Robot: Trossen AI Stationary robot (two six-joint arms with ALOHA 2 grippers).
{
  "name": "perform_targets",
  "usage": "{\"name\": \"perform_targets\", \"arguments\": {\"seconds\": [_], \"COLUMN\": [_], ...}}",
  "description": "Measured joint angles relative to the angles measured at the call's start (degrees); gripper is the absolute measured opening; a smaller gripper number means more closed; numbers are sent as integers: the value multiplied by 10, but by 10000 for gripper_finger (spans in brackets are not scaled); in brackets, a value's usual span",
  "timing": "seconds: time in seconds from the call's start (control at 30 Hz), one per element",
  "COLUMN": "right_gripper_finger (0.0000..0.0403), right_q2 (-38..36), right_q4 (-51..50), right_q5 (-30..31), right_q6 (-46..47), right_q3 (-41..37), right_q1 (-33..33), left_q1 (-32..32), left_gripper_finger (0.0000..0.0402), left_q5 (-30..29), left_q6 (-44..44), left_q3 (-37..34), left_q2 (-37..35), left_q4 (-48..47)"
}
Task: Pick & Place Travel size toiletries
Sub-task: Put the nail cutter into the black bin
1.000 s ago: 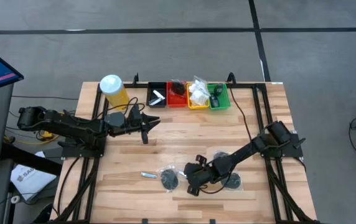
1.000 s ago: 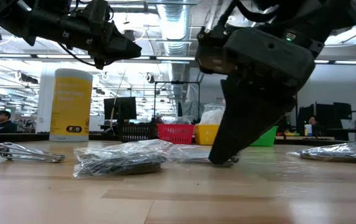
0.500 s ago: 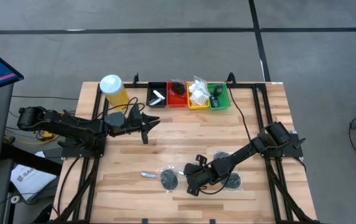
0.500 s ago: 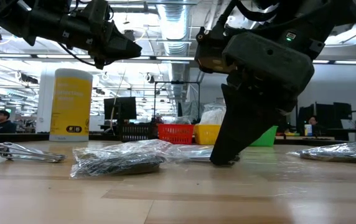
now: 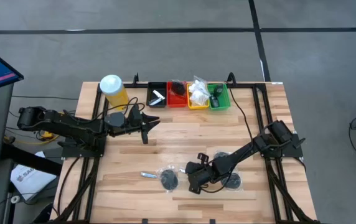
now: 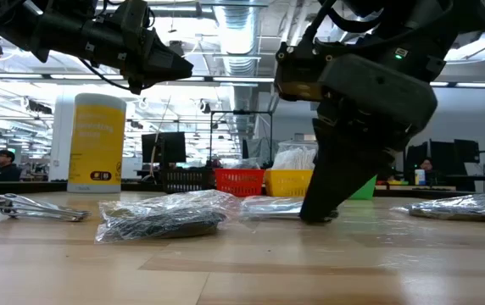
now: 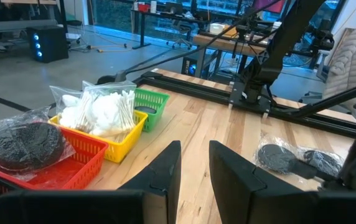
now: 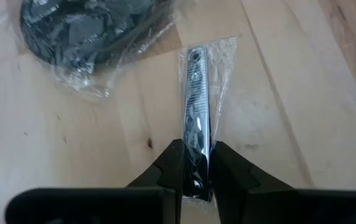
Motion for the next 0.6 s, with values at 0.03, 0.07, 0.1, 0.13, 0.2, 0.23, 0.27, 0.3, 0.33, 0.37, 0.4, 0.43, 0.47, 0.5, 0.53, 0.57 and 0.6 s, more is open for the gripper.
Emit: {"name": "perform_targets", "arguments": {"seconds": [0.03, 0.07, 0.1, 0.13, 0.2, 0.23, 0.27, 0.3, 0.33, 0.37, 0.4, 0.43, 0.47, 0.5, 0.53, 0.57, 0.6], "right_gripper_finger": [47, 47, 47, 47, 47, 47, 47, 47, 47, 47, 47, 47, 47, 47, 47, 47, 47], "right_q2": [-5, -10, -17, -24, -36, -40, -46, -53, -60, -66, -73, -78, -84, -91, -99, -105, -111], "right_q4": [-5, -6, -8, -13, -27, -35, -41, -45, -44, -44, -45, -44, -44, -44, -43, -41, -39], "right_q5": [-1, 0, 1, 7, 17, 19, 24, 27, 29, 29, 29, 29, 31, 37, 44, 48, 49], "right_q6": [-6, -9, -12, -14, -18, -20, -23, -29, -36, -44, -53, -62, -71, -80, -88, -96, -106], "right_q3": [0, 0, 0, 0, 1, 1, 1, 1, 1, 2, 2, 2, 2, 2, 2, 3, 3], "right_q1": [-3, -4, -6, -8, -14, -18, -22, -26, -30, -35, -39, -45, -50, -55, -61, -66, -72], "left_q1": [0, 0, 0, 0, 0, 0, 0, 0, 0, 0, 0, 0, 0, 0, 0, 0, 0], "left_gripper_finger": [76, 76, 76, 76, 76, 76, 76, 76, 76, 76, 76, 76, 76, 76, 76, 76, 76], "left_q5": [0, 0, 0, 0, 0, 0, 0, 0, 0, 0, 0, 0, 0, 0, 0, 0, 0], "left_q6": [0, 0, 0, 0, 0, 0, 0, 0, 0, 0, 0, 0, 0, 0, 0, 0, 0], "left_q3": [0, 0, 0, 0, 0, 0, 0, 0, 0, 0, 0, 0, 0, 0, 0, 0, 0], "left_q2": [0, 0, 0, 0, 0, 0, 0, 0, 0, 0, 0, 0, 0, 0, 0, 0, 0], "left_q4": [0, 0, 0, 1, 2, 3, 3, 3, 3, 3, 3, 3, 3, 3, 3, 3, 3]}}
